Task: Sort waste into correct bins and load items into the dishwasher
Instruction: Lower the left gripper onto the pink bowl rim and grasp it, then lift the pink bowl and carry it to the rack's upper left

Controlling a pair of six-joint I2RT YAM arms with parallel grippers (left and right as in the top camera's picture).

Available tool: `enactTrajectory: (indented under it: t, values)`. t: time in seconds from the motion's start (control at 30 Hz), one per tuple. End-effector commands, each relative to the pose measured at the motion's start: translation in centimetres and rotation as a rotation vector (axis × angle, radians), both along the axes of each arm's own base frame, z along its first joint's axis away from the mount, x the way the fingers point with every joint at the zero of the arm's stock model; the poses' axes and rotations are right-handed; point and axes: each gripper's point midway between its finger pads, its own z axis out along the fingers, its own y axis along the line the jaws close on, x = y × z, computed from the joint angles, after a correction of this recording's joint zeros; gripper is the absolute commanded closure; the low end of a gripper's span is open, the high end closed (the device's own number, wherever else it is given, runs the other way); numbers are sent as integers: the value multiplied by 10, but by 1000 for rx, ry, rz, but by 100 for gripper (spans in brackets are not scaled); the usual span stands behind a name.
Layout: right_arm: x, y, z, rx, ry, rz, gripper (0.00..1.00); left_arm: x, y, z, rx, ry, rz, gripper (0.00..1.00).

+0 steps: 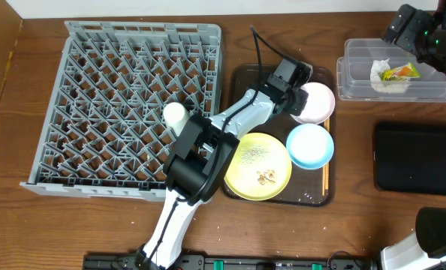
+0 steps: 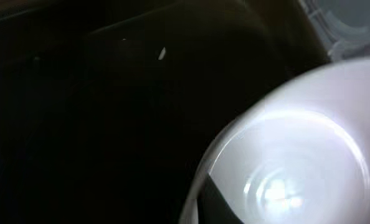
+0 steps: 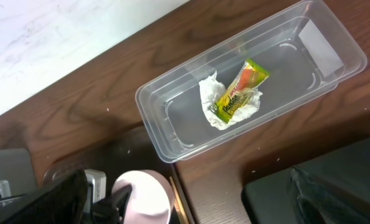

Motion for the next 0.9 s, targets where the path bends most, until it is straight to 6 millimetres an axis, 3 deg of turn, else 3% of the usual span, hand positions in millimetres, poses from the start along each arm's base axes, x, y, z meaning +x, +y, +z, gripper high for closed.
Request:
enactTrajectory:
  t: [0.0,0.2,0.4,0.53,0.67,0.77,0.87]
  values:
    - [0,-2,2,-2,-4,-5,1,3,5,12,10,-22,5,92]
    - [0,-2,2,-2,-4,-4,1,18,13,80,-39,-137,44,92]
    - [0,-2,2,-2,-4,-4,1,44,63,140,-17,-256,183,92]
    - [0,-2,2,-2,-4,-4,1,62,117,183,31,-354,296,92]
    - [0,-2,2,-2,-4,-4,1,79,183,221,197,-502,356,92]
    - [0,-2,2,-2,-4,-4,1,90,239,230,382,-561,428,92]
    - [0,-2,2,-2,-4,-4,1,97,295,226,552,-558,502,92]
